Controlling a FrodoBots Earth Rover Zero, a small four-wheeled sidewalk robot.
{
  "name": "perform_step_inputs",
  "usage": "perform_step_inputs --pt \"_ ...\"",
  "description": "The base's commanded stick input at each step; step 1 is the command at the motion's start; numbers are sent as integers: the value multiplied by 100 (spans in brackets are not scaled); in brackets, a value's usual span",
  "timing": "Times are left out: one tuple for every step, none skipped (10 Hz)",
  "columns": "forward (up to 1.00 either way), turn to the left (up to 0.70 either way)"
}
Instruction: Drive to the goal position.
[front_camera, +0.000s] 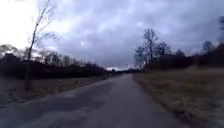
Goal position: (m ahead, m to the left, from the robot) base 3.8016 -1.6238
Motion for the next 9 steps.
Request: perform_step_inputs --pt "50 0" --pt "50 0" --pt "50 0" --pt "50 0" --pt "50 0" --pt "50 0" --pt "50 0" --pt "50 0" --pt "50 0"
